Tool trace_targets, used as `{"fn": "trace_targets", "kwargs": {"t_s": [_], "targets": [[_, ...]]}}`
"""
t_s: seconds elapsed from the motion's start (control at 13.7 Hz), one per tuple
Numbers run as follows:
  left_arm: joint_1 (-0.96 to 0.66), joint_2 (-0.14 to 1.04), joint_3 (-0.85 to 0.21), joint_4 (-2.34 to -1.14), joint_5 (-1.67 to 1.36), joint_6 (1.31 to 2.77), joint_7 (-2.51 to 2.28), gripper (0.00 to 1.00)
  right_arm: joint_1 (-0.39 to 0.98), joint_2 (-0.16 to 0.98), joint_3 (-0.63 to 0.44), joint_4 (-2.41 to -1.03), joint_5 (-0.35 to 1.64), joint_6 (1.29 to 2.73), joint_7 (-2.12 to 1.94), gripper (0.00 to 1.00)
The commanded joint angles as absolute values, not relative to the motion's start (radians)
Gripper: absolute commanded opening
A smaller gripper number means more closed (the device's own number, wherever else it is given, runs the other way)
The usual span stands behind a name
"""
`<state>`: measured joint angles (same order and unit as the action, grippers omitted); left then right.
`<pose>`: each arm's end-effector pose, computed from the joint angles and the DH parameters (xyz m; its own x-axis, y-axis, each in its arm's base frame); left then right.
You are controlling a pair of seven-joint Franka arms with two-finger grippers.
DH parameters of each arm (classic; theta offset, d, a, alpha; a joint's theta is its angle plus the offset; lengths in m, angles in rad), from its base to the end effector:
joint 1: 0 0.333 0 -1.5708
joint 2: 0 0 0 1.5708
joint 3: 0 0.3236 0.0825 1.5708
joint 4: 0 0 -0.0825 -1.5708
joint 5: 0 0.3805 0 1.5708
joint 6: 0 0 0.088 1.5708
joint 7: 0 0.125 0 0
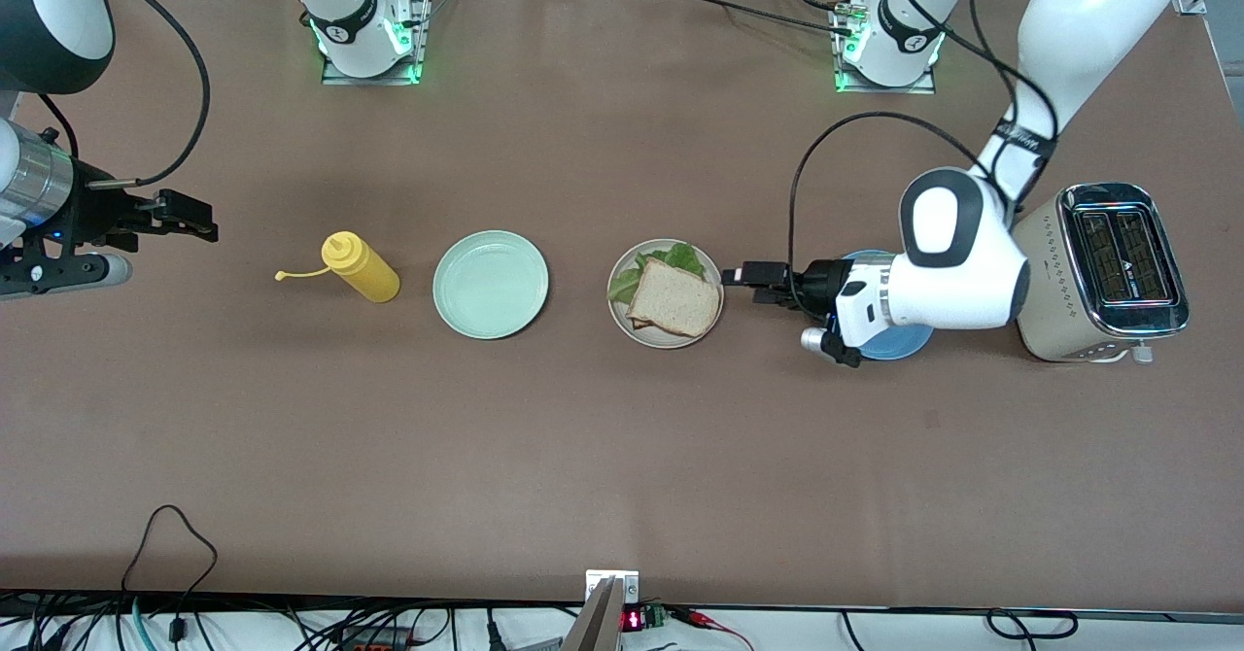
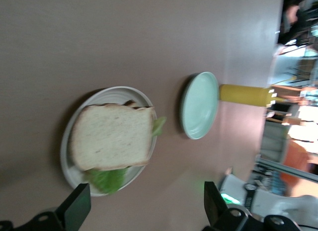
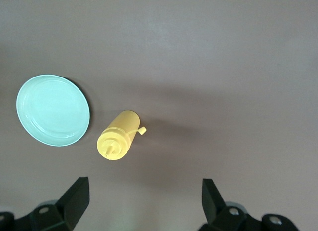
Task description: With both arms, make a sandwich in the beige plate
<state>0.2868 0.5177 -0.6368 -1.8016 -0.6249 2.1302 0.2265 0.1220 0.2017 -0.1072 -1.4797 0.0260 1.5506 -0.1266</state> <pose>0.6049 -0.2214 0.3120 0.9768 -0.1876 -0.1037 -0.0557 -0.6896 0.7220 0.6034 0.0179 0.5387 0.9818 0.1407 -0.1277 0.1392 -0.9900 -0.0207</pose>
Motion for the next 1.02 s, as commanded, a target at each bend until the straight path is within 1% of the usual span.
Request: {"fn": "trace_targets", "kwargs": {"t_s": [0.0, 0.15, 0.36, 0.58, 0.65, 0.8, 0.87, 0.95], "targets": [[0.331, 0.439, -0.627, -1.824, -0.439, 2.088, 0.158, 1.00, 0.123, 0.193, -0.107, -1.488, 0.020, 1.548, -0.130, 1.00], [0.363, 0.439, -0.627, -1.754, -0.266, 2.004, 0.150, 1.00, 0.129, 0.193, -0.107, -1.488, 0.020, 1.548, -0.132, 1.00], [0.364, 0.449, -0.627, -1.579, 0.024, 1.826, 0.134, 1.00, 0.135, 0.190, -0.103, -1.488, 0.018, 1.546, -0.132, 1.00], [0.356, 0.427, -0.608, -1.488, 0.236, 1.792, 0.132, 1.00, 0.138, 0.190, -0.101, -1.488, 0.018, 1.546, -0.126, 1.00], [0.321, 0.404, -0.550, -1.473, 0.253, 1.798, 0.141, 1.00, 0.138, 0.190, -0.101, -1.488, 0.018, 1.546, -0.126, 1.00], [0.179, 0.329, -0.328, -1.470, 0.186, 1.799, 0.127, 1.00, 0.140, 0.190, -0.101, -1.488, 0.020, 1.546, -0.124, 1.00], [0.123, 0.287, -0.234, -1.470, 0.120, 1.795, 0.105, 1.00, 0.143, 0.190, -0.101, -1.488, 0.018, 1.546, -0.123, 1.00], [0.097, 0.249, -0.168, -1.473, 0.080, 1.792, 0.069, 1.00, 0.144, 0.190, -0.101, -1.488, 0.018, 1.548, -0.123, 1.00]]}}
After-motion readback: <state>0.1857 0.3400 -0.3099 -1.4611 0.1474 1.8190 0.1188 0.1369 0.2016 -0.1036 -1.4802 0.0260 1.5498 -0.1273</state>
